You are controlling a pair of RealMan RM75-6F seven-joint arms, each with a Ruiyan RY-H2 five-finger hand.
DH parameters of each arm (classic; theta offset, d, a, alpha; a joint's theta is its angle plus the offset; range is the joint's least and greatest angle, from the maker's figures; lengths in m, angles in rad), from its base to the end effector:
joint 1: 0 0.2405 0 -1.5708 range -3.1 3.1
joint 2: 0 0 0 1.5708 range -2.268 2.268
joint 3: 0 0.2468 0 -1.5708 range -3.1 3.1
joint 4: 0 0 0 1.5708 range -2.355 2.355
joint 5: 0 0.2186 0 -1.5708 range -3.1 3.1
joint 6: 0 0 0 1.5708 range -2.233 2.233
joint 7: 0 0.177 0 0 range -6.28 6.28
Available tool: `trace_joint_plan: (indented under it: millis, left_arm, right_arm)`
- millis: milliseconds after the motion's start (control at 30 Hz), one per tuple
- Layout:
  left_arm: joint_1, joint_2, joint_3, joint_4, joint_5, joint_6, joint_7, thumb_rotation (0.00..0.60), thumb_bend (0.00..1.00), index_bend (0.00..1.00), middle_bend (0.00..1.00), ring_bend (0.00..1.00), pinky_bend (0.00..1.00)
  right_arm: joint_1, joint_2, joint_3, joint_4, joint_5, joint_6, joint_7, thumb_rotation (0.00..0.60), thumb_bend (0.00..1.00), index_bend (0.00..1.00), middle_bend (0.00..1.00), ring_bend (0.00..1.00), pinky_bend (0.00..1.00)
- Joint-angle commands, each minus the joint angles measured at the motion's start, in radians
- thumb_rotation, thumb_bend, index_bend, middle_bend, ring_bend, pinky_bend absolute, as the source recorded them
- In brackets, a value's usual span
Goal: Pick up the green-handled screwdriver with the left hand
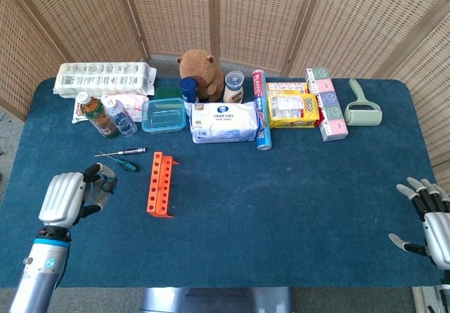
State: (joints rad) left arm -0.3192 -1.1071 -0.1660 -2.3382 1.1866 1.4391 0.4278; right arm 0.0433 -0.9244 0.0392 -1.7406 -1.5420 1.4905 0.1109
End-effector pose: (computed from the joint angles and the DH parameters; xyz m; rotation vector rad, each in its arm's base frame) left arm -0.1261 0.2489 0.1272 -1.3778 -1.1665 -1.1443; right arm -0.2957 -0.1982 0.1903 1.3853 -0.9493 0.9302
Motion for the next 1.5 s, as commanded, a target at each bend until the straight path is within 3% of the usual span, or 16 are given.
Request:
trace_joint_plan:
  millis: [33,200,467,667,1100,1500]
  left_arm:
    - [0.033,0.069,0.036,-0.018,0.09,-0.045,-0.159,0.6,0.39,0.52,0.77,0.81,0.94]
    - [0.06,0.172,0.061,-0.018,0.167,-0.073,-0.287,0.6,0.39,0.52,0.77,0.81,0.94]
    - [0.032,0.281,0.077,-0.018,0.18,-0.224,-0.57,0.6,0.38,0.52,0.77,0.82,0.94]
    - [0.02,0.355,0.084,-0.018,0.213,-0.29,-0.702,0.6,0.38,0.52,0.77,0.82,0.94]
    - [0.006,0.39,0.088,-0.018,0.228,-0.333,-0.792,0.6,0.38,0.52,0.77,0.82,0.94]
    - [-0.008,0.35,0.083,-0.002,0.216,-0.334,-0.772,0.6,0.38,0.52,0.77,0.82,0.94]
  right_arm:
    - [0.0,-0.001,-0.001,-0.001,0.0,-0.001,-0.002,0.6,0.01,0.17,0.08,0.05,0.0]
    - [0.002,-0.003,-0.002,-0.003,-0.002,-0.005,-0.012,0.6,0.02,0.17,0.08,0.05,0.0]
    - [0.005,-0.007,-0.001,-0.006,0.006,-0.012,-0.024,0.6,0.01,0.17,0.08,0.06,0.0]
    - [0.006,-0.008,0.001,-0.008,0.015,-0.016,-0.031,0.6,0.02,0.17,0.08,0.06,0.0]
    - [0.008,-0.012,0.0,-0.013,0.02,-0.023,-0.047,0.6,0.01,0.17,0.08,0.06,0.0]
    - [0.007,-0.009,0.0,-0.012,0.022,-0.022,-0.041,0.6,0.01,0.17,0.08,0.06,0.0]
